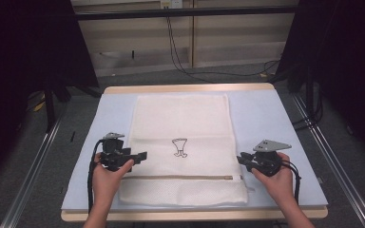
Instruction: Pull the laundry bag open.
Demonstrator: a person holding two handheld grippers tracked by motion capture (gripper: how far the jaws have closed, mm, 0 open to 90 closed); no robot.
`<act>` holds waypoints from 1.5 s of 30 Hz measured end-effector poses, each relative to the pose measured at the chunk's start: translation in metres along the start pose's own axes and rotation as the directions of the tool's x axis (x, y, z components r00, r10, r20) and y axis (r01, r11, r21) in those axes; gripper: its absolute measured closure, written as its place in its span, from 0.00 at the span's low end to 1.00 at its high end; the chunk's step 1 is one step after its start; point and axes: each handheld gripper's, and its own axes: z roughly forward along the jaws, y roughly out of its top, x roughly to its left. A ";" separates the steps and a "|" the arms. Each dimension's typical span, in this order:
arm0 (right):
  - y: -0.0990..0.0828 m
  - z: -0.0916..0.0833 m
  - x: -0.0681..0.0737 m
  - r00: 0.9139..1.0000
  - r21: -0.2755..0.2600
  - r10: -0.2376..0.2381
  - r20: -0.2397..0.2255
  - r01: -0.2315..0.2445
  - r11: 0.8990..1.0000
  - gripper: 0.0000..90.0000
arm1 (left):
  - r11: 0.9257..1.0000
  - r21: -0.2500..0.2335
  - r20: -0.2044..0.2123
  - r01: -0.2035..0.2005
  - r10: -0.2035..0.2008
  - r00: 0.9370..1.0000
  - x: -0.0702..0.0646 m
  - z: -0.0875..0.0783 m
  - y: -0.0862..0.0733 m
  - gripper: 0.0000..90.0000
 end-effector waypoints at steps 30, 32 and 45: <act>-0.020 -0.016 0.024 0.992 0.005 -0.073 -0.105 0.074 0.997 1.00 | 0.993 0.085 0.288 -0.084 0.056 0.956 -0.080 0.046 0.021 0.37; -0.022 -0.014 0.025 0.991 0.005 -0.068 -0.118 0.069 0.998 1.00 | 0.990 0.099 0.302 -0.098 0.064 0.951 -0.085 0.050 0.020 0.38; -0.028 -0.004 0.027 0.986 0.054 -0.110 -0.125 0.117 0.992 1.00 | 0.986 0.115 0.369 -0.121 0.071 0.927 -0.114 0.068 0.023 0.36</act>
